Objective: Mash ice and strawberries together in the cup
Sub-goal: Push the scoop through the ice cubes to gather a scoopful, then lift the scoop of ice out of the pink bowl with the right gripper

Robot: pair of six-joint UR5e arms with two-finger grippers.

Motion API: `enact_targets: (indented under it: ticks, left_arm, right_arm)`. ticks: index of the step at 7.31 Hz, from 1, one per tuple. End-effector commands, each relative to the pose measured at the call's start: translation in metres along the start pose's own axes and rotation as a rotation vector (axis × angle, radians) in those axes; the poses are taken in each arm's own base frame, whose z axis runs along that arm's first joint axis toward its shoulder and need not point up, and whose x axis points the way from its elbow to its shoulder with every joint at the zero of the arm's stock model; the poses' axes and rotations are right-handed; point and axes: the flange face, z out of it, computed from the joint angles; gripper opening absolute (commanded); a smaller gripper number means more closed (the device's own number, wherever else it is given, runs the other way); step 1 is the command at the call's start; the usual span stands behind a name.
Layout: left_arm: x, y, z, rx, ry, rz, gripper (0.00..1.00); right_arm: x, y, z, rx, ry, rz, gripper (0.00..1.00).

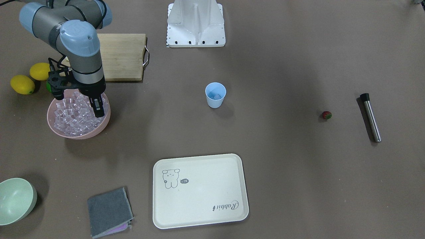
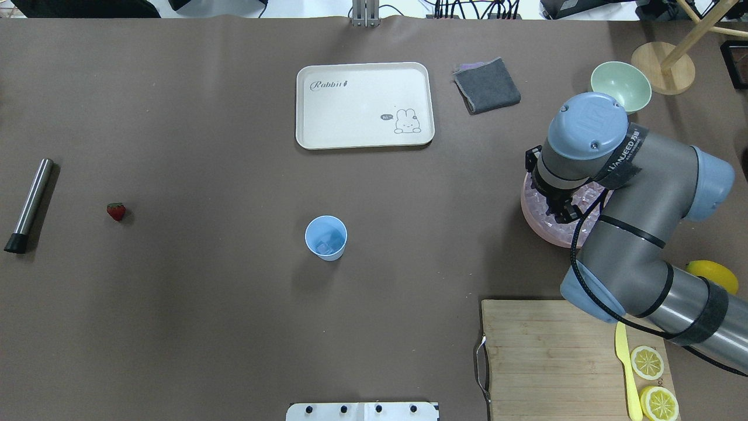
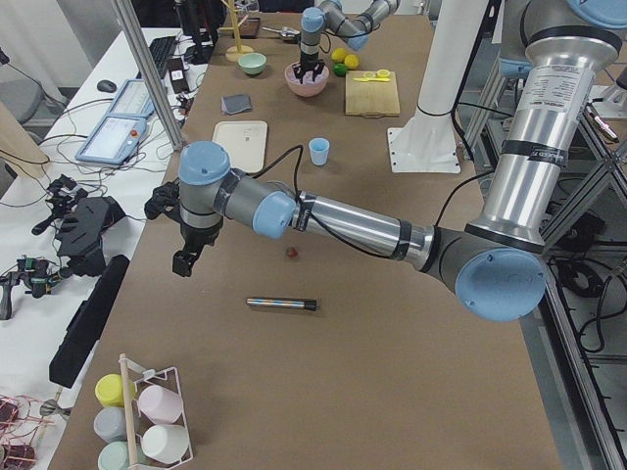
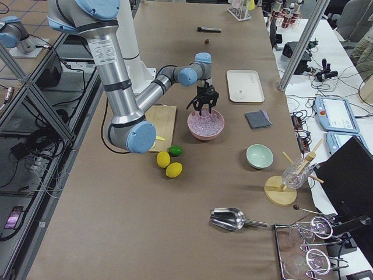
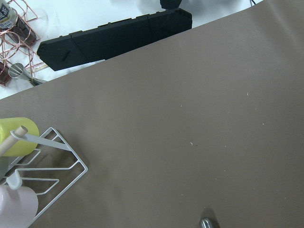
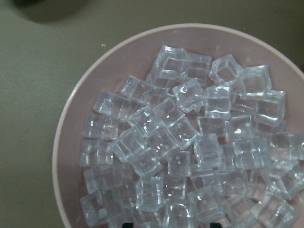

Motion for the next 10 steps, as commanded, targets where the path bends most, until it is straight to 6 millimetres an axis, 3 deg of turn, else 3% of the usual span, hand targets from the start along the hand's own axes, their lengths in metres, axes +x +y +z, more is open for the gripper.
enact_targets:
  ticks: [1, 10]
  left_arm:
    - [0.001, -0.001, -0.001, 0.002, 0.0, 0.002, 0.98]
    - [0.003, -0.006, -0.004, 0.009, 0.0, 0.008, 0.98]
  right_arm:
    - [0.001, 0.003, 0.001, -0.001, 0.003, -0.006, 0.62]
    - [0.009, 0.016, 0.004, -0.014, 0.013, -0.028, 0.62]
